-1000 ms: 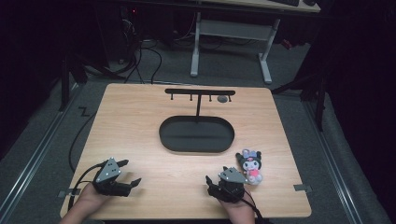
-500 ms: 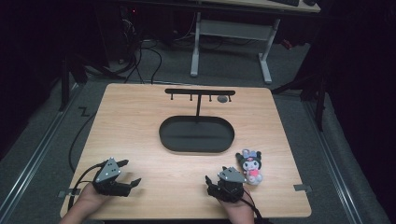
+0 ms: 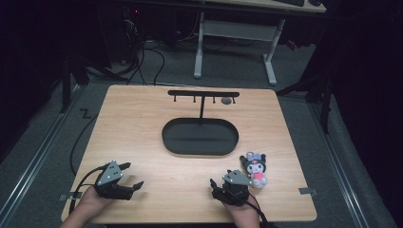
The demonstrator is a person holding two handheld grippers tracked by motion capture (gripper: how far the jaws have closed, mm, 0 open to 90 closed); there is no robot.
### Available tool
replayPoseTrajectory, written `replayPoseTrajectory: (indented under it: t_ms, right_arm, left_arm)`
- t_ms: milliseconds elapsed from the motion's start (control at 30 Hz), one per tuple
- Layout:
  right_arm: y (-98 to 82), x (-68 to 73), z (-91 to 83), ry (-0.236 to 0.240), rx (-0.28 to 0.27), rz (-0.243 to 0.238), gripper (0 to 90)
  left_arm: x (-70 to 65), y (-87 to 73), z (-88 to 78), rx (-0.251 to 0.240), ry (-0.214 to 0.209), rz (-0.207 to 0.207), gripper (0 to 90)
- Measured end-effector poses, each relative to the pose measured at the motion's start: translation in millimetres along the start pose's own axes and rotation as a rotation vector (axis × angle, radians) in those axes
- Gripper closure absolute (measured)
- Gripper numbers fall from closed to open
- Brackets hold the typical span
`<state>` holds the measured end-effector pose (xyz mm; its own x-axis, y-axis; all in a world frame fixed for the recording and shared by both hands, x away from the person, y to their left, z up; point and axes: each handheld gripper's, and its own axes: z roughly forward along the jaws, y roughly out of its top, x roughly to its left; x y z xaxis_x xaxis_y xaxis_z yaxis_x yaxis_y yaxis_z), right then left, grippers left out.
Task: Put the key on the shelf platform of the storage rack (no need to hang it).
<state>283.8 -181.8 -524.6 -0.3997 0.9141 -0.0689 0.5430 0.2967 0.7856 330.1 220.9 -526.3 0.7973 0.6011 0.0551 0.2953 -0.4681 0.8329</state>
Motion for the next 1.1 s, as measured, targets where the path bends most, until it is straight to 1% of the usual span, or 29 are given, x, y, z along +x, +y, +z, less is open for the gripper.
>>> replayPoseTrajectory:
  t_ms: [100, 200, 300, 367, 467, 500, 867, 967, 1100]
  right_arm:
    - [-0.4, -0.7, -0.1, 0.002, 0.005, -0.004, 28.9]
    - [-0.9, -2.1, -0.2, 0.011, 0.008, -0.008, 32.4]
    - [-0.6, -3.8, 0.3, 0.02, 0.031, -0.003, 33.8]
    - [-0.3, -5.0, 0.7, 0.022, 0.045, 0.001, 34.0]
    - [0.4, -6.8, 1.1, 0.037, 0.064, 0.011, 34.8]
    - [0.7, -7.4, 1.0, 0.043, 0.069, 0.01, 35.1]
    - [1.3, -10.5, -0.9, 0.05, 0.109, -0.005, 34.5]
    - [2.8, -12.2, -2.7, 0.058, 0.12, 0.004, 34.6]
    - [4.5, -15.1, -6.5, 0.054, 0.135, 0.015, 35.2]
  left_arm:
    - [0.1, 0.0, 0.1, 0.0, -0.001, 0.0, 15.5]
    - [0.3, 0.1, 0.1, 0.0, -0.001, -0.001, 15.4]
    - [0.3, 0.1, 0.2, 0.001, -0.001, -0.001, 15.4]
    - [0.3, 0.1, 0.1, 0.002, -0.002, -0.001, 15.4]
    - [0.2, 0.1, 0.1, 0.001, -0.002, 0.0, 15.4]
    - [0.2, 0.1, 0.2, 0.001, -0.001, -0.001, 15.5]
    - [0.3, 0.1, 0.1, 0.0, -0.002, -0.001, 15.4]
    - [0.1, 0.0, 0.0, -0.001, -0.002, 0.0, 15.4]
    - [-0.2, -0.1, -0.2, 0.001, -0.002, 0.003, 15.4]
